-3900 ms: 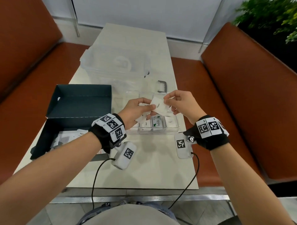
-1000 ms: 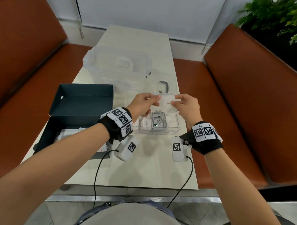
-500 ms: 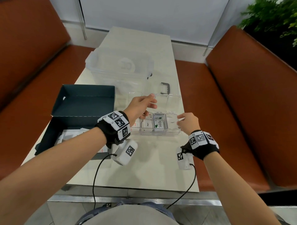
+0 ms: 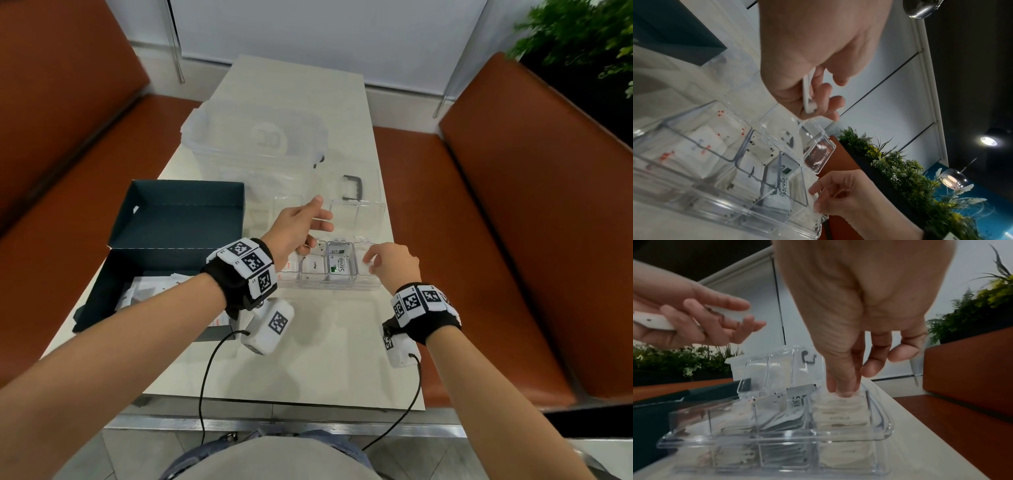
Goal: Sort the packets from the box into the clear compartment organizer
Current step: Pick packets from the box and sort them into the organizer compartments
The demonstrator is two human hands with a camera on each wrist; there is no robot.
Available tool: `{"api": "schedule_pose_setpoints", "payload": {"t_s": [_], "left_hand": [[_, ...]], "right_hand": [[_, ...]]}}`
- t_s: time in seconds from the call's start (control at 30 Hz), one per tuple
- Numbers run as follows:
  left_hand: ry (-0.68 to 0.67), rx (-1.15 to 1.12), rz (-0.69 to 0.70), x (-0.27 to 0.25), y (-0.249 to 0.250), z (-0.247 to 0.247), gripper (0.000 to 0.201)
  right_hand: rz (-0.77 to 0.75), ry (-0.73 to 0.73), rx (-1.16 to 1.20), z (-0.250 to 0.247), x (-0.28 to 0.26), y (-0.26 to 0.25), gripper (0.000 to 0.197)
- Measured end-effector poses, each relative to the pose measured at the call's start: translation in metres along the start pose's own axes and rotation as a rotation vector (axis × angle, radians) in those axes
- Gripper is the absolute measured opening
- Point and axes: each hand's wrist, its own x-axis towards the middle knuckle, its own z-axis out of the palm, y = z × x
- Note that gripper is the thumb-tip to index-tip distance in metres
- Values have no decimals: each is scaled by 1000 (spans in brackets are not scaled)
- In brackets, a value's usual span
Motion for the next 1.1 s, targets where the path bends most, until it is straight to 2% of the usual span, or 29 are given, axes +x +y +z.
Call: {"api": "schedule_pose_setpoints", "payload": {"t_s": [0.17,0.33,0.4,0.5,0.6,0.67,0.73,0.83,0.93,1.0,1.1], "left_hand": [[-5,-97,-49,-1,4,-1,48],[-50,-302,-135,-3,8,-7,41],[-81,-366,-163,-4,9,-11,45],[-128,-416,-171,-5,10,-16,55],[-147,-481,-144,-5,11,-18,59],[-126,-521,-109,-5,13,-20,57],[-104,-549,-69,-5,14,-23,53],[-85,-514,-4,-5,15,-24,43],[-59,-298,24,-4,10,-26,30],[-57,-174,-5,-5,3,-31,27],[-110,-68,-41,-8,-8,-38,4]], "right_hand": [[-52,37,-79,1,-2,-3,26],[-110,82,-182,-7,-3,-12,25],[-154,150,-74,-11,-7,-26,22],[-189,139,390,-15,-22,-57,18],[-86,-67,944,-16,-35,-86,28],[-5,-203,1186,-17,-39,-98,39],[7,-220,1267,-18,-39,-103,45],[-19,-149,1249,-22,-33,-104,41],[8,-70,1182,-27,-23,-100,28],[22,-50,1169,-27,-19,-95,21],[23,-76,1140,-23,-17,-90,17]]}}
